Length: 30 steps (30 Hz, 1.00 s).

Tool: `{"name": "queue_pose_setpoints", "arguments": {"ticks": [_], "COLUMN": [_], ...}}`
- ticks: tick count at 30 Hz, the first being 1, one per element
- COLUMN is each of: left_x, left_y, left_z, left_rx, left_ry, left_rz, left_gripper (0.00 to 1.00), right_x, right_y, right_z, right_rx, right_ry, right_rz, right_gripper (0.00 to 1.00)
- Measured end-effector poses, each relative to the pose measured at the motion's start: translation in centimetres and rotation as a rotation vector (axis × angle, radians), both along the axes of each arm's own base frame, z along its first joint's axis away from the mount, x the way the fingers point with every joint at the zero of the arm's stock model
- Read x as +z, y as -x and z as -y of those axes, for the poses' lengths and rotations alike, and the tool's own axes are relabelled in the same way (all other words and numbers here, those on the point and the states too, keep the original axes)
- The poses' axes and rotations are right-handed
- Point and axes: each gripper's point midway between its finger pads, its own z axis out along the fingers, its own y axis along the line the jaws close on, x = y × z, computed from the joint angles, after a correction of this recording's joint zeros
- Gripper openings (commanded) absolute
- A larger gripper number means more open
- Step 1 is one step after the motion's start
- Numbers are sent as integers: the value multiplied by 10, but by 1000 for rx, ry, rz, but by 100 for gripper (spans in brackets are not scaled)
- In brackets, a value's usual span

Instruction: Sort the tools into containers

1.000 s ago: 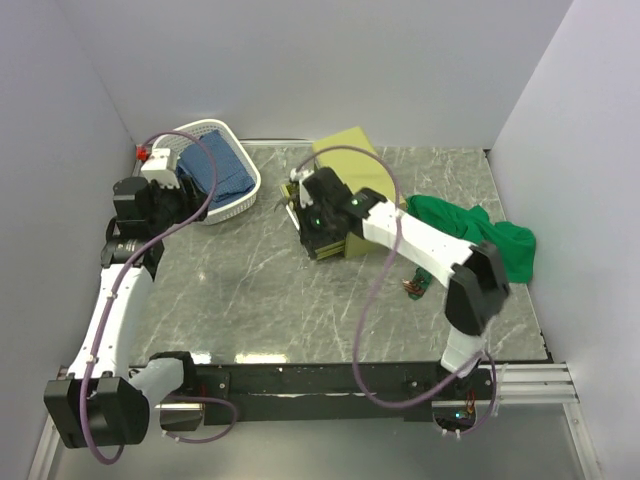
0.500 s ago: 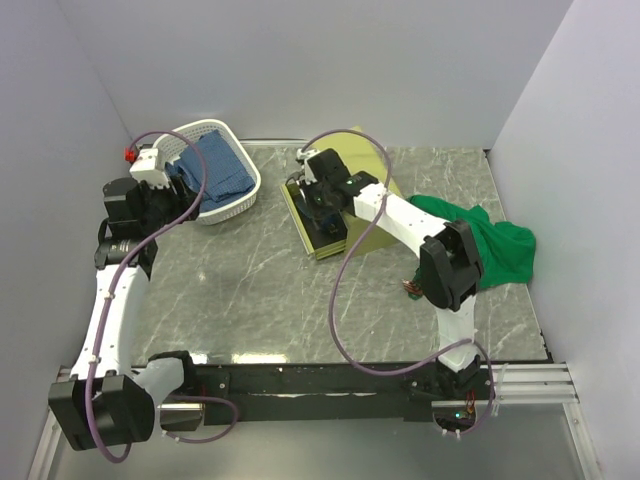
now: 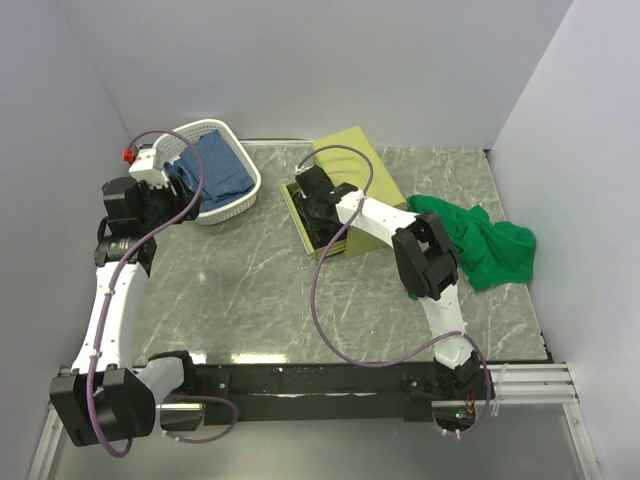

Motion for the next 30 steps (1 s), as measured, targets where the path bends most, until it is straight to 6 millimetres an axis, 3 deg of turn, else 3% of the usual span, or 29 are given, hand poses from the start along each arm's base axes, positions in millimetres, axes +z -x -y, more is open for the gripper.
{"name": "queue_pose_setpoints", "arguments": {"ticks": [2,4,5,6,10,15,19,22,24,28,30], "left_x": [-1,-1,-1,-1,0,3,8,12,14,16,18], "left_y": [0,0,0,0,0,0,0,0,-1,0,2], "left_z": [0,-1,-1,0,3,9,14,19,23,34,40], "left_rx": [-1,-2,-2,-2,-11,-28,-52,-75,-94,-144,-172], "left_ry": [2,3,5,8,33,64,91,110,121,131,135], "left_rz": [-2,-4,-5,-5,-4,-2,12,24,28,35,43], "left_gripper": [59,59,60,60,60,60,60,60,61,61,60], "right_x": [0,0,0,1,13,61,126,162,170,154,134], "right_y": [0,0,0,0,1,10,22,47,67,116,140], "right_z": [0,0,0,0,4,4,11,22,32,64,92], "right_rx": [-6,-10,-15,-22,-36,-11,16,125,228,472,604], "right_ry": [4,7,6,4,2,-44,-126,-171,-170,-95,-44], "right_rz": [6,11,11,12,23,64,153,191,203,163,112], "right_gripper": [15,21,25,38,54,59,59,59,59,62,72]}}
